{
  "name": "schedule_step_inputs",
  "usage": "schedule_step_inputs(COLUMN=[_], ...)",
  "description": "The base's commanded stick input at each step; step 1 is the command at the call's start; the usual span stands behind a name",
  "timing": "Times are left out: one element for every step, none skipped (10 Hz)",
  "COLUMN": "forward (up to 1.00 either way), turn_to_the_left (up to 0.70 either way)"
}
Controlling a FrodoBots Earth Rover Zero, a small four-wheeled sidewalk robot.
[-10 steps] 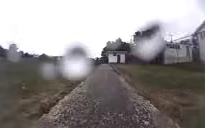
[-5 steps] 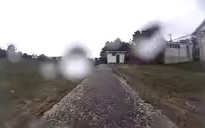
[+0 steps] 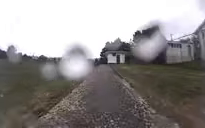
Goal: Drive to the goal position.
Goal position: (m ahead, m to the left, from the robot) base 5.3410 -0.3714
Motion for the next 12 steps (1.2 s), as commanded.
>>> schedule_step_inputs(forward=[0.85,0.85,0.85,0.85,0.85,0.85,0.85,0.85,0.85,0.85,0.85,0.85], turn_to_the_left=[0.00,0.00,0.00,0.00,0.00,0.00,0.00,0.00,0.00,0.00,0.00,0.00])
